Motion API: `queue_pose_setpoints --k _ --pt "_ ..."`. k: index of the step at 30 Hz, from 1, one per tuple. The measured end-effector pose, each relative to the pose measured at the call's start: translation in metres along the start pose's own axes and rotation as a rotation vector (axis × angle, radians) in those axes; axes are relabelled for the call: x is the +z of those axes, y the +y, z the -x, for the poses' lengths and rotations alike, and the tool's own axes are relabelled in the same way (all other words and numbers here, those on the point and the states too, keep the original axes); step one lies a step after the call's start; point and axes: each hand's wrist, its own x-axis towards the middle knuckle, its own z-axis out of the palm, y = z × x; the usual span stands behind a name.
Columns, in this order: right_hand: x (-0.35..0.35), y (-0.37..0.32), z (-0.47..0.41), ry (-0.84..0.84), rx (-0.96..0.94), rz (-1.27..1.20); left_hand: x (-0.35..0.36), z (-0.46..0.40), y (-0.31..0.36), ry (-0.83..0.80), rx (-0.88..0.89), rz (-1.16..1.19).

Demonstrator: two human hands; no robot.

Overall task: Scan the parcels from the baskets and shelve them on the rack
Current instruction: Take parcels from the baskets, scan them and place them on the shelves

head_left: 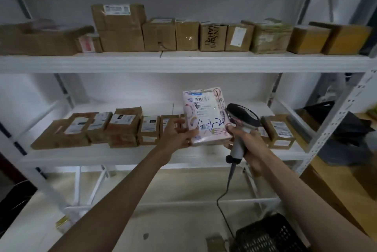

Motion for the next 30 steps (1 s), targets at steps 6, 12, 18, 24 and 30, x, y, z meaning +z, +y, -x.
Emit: queue_pose_setpoints --k 6,12,18,24,30 --pt "0.012 0.013 -0.048 -0.088 0.063 -0.062 -0.019 -0.026 0.002 0.026 -0.065 -0.041" --pt "-0.018 0.006 -0.096 -0.118 0.095 -0.080 0.015 -0.070 -0.003 0.010 -0.101 -0.035" --pt "-0.112 -0.006 -0.135 -0.013 0.106 -0.107 0.112 -0.130 -0.030 -0.057 -0.204 -0.038" --pt "-0.207 -0.017 -0.159 0.154 0.071 -0.133 0.212 -0.180 -0.058 -0.157 -0.281 -0.045" --pt "-0.282 -0.016 -0.163 0.355 0.026 -0.132 0.292 -0.210 -0.084 -0.261 -0.284 -0.121"
